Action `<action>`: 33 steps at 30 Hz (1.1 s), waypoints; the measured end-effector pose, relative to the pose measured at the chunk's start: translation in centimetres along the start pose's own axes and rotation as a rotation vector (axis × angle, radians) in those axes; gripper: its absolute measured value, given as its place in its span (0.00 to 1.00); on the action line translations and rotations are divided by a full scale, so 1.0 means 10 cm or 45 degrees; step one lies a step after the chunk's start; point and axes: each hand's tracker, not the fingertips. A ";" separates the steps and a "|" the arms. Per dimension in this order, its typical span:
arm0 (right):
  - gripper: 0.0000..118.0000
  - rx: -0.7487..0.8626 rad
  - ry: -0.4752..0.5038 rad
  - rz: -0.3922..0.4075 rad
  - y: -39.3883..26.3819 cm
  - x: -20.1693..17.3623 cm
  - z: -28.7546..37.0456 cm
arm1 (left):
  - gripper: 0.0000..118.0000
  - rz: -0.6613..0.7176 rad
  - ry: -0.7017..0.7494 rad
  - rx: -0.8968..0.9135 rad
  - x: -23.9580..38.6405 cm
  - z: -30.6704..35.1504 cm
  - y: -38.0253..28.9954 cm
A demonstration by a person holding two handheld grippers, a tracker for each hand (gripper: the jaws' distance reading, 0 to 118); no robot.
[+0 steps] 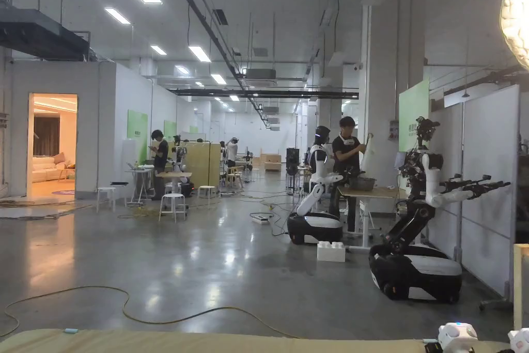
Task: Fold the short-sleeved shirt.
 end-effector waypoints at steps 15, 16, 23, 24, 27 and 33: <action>1.00 -0.356 -0.114 -0.653 0.21 0.21 -0.10 | 1.00 -0.017 -0.042 -0.022 0.10 0.03 0.07; 1.00 -0.356 -0.095 -0.651 0.19 0.21 -0.09 | 1.00 -0.021 -0.051 -0.025 0.10 0.03 0.06; 1.00 -0.367 -0.112 -0.520 0.22 0.05 -0.07 | 1.00 -0.036 -0.046 0.003 0.14 0.05 0.07; 1.00 -0.375 -0.114 -0.515 0.23 0.04 -0.07 | 1.00 -0.030 -0.049 0.003 0.13 0.05 0.07; 1.00 -0.392 -0.094 -0.527 0.24 0.02 -0.07 | 1.00 -0.017 -0.053 -0.001 0.11 0.06 0.07; 1.00 -0.403 -0.051 -0.540 0.21 0.02 -0.10 | 1.00 -0.011 -0.049 -0.012 0.09 0.03 0.06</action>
